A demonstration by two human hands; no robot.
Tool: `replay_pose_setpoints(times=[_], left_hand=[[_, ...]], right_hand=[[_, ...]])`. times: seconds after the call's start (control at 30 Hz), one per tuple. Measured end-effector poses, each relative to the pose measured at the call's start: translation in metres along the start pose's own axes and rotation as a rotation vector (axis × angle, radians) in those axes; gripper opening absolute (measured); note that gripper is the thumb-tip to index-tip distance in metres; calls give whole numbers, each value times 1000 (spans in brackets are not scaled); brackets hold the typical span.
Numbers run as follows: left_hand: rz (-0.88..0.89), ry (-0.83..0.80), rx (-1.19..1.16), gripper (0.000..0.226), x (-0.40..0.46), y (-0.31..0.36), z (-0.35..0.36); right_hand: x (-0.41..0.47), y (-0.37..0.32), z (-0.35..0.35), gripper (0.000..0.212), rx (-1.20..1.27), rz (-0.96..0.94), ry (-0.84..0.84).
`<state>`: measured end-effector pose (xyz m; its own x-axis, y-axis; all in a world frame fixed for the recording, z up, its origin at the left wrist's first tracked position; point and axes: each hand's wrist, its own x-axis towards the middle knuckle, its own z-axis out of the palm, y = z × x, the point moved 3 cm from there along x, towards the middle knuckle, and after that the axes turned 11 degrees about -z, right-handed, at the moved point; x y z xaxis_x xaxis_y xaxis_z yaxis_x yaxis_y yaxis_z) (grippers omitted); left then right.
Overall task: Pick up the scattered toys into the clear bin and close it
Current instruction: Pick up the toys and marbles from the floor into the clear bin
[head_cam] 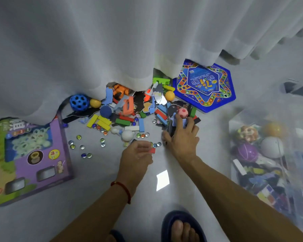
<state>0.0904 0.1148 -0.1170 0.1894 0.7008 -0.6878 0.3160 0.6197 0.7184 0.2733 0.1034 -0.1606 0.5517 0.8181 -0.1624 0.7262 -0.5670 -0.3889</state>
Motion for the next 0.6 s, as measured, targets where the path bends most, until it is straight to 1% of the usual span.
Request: replay_pose_setpoints(times=[0.07, 0.17, 0.3, 0.43, 0.53, 0.57, 0.6], left_hand=[[-11, 12, 9, 28, 1, -5, -4], [-19, 8, -8, 33, 2, -7, -11], [-27, 9, -77, 32, 4, -5, -16], [-1, -1, -118, 30, 2, 1, -16], [29, -19, -149, 29, 1, 4, -16], [43, -7, -120, 28, 1, 3, -17], [72, 26, -29, 26, 1, -1, -18]], right_hand=[[1, -2, -2, 72, 3, -32, 65], [4, -5, -6, 60, 38, -74, 106], [10, -1, -8, 49, 178, -94, 188], [13, 6, -15, 42, 382, -3, 260], [5, 8, -30, 42, 658, 152, 304], [1, 9, -36, 42, 744, 208, 341], [-5, 9, -41, 43, 810, 258, 373]])
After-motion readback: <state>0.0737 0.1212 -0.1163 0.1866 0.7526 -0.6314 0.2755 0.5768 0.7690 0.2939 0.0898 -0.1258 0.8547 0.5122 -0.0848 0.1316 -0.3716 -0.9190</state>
